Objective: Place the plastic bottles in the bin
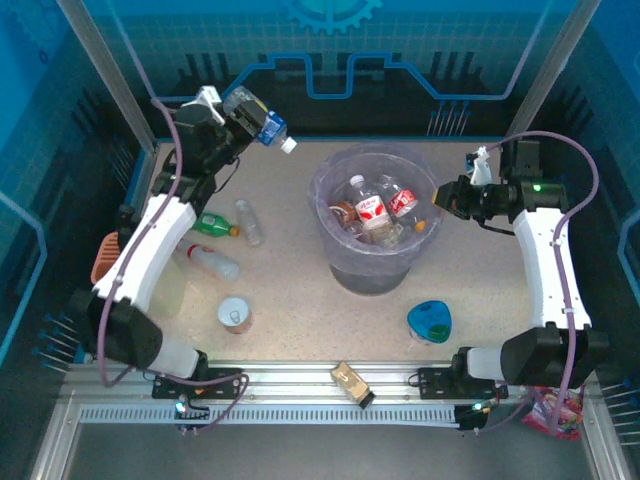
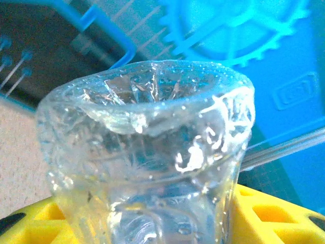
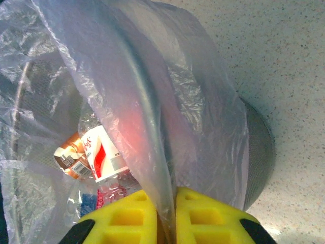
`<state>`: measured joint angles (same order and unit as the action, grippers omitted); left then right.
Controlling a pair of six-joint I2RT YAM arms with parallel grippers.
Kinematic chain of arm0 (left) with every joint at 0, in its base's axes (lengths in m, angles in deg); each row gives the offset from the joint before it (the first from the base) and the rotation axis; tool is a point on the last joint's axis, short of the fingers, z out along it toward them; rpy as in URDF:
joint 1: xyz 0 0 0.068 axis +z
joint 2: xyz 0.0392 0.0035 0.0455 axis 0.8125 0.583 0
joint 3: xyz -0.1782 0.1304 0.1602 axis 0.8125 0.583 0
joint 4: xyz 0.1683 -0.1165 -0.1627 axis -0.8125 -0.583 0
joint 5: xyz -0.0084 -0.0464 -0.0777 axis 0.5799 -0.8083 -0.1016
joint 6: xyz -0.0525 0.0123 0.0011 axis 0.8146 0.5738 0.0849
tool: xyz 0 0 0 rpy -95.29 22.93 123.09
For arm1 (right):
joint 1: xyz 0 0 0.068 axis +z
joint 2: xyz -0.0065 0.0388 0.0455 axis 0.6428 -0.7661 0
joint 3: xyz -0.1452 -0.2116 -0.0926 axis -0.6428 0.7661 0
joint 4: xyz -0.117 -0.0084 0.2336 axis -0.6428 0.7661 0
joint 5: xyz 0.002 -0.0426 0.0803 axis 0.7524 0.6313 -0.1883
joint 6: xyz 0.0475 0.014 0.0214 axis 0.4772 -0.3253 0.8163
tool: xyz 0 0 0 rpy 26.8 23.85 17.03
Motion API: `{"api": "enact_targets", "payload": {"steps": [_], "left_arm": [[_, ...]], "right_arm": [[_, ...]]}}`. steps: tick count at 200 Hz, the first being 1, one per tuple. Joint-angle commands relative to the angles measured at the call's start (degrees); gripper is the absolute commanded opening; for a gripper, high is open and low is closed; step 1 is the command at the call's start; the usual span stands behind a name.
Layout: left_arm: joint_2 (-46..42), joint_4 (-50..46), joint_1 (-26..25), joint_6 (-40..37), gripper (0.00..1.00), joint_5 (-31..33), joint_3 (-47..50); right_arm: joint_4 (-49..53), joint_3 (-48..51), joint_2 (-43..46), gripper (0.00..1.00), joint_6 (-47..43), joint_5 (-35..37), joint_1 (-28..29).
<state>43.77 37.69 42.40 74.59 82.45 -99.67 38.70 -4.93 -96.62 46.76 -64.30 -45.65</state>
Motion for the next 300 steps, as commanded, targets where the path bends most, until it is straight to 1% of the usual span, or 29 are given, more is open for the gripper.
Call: {"api": "enact_targets", "payload": {"steps": [1, 25, 58, 84, 96, 127, 169, 180, 205, 228, 237, 243, 253, 265, 285, 300], "left_arm": [[-4.0, -7.6, -3.9, -12.0, 0.39, 5.2, -2.7], [-3.6, -13.6, -9.7, -19.2, 0.37, 6.8, -7.7], [-0.4, -17.0, -17.1, -27.0, 0.33, 5.2, -12.2], [6.5, -29.7, -22.2, -31.7, 0.31, 4.9, -21.9], [9.3, -33.9, -24.3, -33.5, 0.29, 5.2, -25.1], [14.1, -40.3, -26.1, -34.2, 0.25, 6.6, -28.3], [18.7, -47.5, -27.6, -36.5, 0.25, 7.6, -31.9], [20.1, -49.0, -28.0, -37.0, 0.31, 7.4, -32.9], [22.0, -49.3, -28.1, -37.5, 0.60, 4.3, -33.4], [21.0, -45.5, -28.0, -37.6, 0.77, 3.4, -32.1], [20.5, -44.2, -28.0, -37.8, 0.87, 3.3, -32.1], [20.3, -43.6, -28.1, -38.1, 0.91, 3.1, -32.2], [19.9, -42.5, -28.1, -38.4, 0.92, 3.4, -32.7], [19.2, -40.7, -28.1, -38.2, 0.91, 4.1, -32.8], [18.5, -37.2, -28.1, -37.5, 0.82, 4.3, -32.3], [19.1, -35.9, -28.3, -37.1, 0.73, 4.2, -32.4]], "right_arm": [[3.8, -1.8, 0.0, 0.13, -1.4, 0.1, 1.6], [3.8, -1.9, 0.1, 0.13, -0.9, 1.7, 2.4], [3.9, -2.2, 0.0, 0.13, -0.5, 2.4, 3.7], [4.1, -2.6, 0.0, 0.13, -0.3, 2.8, 4.2], [4.2, -2.7, 0.0, 0.13, -0.3, 2.9, 4.4], [4.2, -2.5, 0.2, 0.13, -0.3, 3.1, 4.7], [4.3, -2.1, 0.3, 0.13, -0.6, 3.4, 4.7], [4.3, -2.2, 0.2, 0.13, -0.7, 3.3, 4.6], [4.1, -1.9, 0.2, 0.13, -0.9, 3.7, 4.6], [4.1, -1.6, 0.2, 0.14, -1.0, 3.7, 4.6], [4.2, -1.4, 0.1, 0.14, -1.0, 3.7, 4.6], [4.2, -1.6, 0.1, 0.14, -1.1, 3.7, 4.6], [4.4, -1.7, 0.1, 0.14, -1.3, 3.8, 4.6], [4.4, -1.7, 0.1, 0.14, -1.3, 3.7, 4.6], [4.4, -1.7, 0.1, 0.14, -1.4, 3.6, 4.6], [4.4, -1.7, 0.0, 0.14, -1.4, 3.6, 4.6]]}}
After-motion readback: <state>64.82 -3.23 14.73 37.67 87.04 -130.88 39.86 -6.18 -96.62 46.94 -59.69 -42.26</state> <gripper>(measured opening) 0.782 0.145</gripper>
